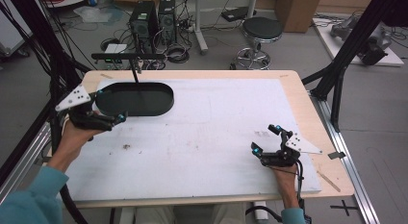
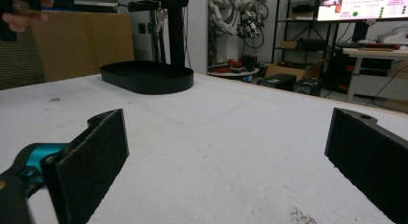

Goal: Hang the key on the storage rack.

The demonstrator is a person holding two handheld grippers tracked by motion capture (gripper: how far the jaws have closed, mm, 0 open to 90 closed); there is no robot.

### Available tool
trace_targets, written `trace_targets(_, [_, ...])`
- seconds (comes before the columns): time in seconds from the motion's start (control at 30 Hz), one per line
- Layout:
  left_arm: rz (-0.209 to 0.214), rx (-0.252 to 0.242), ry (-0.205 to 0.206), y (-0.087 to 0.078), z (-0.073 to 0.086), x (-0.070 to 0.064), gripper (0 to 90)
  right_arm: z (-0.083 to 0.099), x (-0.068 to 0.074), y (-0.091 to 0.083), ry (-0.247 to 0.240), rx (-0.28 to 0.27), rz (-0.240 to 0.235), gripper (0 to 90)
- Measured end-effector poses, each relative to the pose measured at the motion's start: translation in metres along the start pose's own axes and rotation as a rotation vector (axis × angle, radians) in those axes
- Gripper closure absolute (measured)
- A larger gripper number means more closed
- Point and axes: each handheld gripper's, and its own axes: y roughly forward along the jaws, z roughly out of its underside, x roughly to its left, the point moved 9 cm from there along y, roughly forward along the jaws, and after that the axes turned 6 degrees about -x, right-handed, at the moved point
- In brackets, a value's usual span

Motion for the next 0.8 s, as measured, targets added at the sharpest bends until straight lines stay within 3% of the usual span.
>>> trace_targets(0.13, [-0.029,-0.043,-0.010,-0.010,0.023,-0.013,1.7,0.000,0.000,0.000,-0.011,-0.002,0.003,0.5])
trace_targets(0.37, [-0.048,-0.109,0.037,-0.027,0.049,-0.039,1.7,0.000,0.001,0.000,-0.011,0.000,0.001,0.5])
trace_targets(0.47, [-0.040,-0.122,0.004,-0.034,0.061,-0.045,1.7,0.000,0.001,0.000,-0.018,0.000,0.002,0.5])
trace_targets(0.67, [-0.076,-0.168,-0.048,-0.043,0.080,-0.046,1.7,0.000,0.001,0.001,-0.020,0.001,0.004,0.5])
trace_targets(0.8, [-0.089,-0.221,-0.042,-0.047,0.084,-0.047,1.7,0.000,0.001,0.000,-0.015,0.003,0.004,0.5])
